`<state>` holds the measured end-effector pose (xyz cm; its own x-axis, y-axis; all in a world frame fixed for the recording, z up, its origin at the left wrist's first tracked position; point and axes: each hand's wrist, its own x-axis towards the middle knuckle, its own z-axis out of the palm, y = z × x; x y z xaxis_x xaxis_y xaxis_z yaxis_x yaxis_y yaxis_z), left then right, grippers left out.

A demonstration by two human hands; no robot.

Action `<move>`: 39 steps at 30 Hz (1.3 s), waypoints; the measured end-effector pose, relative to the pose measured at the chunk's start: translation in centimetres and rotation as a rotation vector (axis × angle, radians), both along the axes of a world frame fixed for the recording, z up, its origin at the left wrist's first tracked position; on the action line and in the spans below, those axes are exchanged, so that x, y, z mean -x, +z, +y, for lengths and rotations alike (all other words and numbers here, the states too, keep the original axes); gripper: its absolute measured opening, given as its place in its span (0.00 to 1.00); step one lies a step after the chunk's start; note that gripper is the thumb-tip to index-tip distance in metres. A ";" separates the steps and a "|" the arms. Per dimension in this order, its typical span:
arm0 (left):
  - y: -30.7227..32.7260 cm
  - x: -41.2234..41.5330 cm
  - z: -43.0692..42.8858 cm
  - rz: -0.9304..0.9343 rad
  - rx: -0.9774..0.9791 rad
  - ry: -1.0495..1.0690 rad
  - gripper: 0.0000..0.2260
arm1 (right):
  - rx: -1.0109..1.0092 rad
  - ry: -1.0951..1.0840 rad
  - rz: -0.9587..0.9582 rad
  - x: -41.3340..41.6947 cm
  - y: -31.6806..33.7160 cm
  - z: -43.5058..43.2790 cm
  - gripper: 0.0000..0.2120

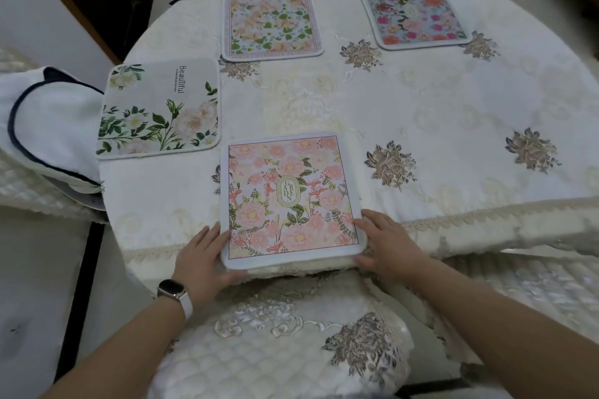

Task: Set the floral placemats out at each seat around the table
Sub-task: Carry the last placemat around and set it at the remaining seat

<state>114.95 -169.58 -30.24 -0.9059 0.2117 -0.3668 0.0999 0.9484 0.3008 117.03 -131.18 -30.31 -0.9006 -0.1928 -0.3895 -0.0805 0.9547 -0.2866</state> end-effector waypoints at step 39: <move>8.8 1.9 -1.2 0.286 -0.141 -0.016 0.33 | 0.104 -0.072 0.264 1.9 9.1 -5.4 0.23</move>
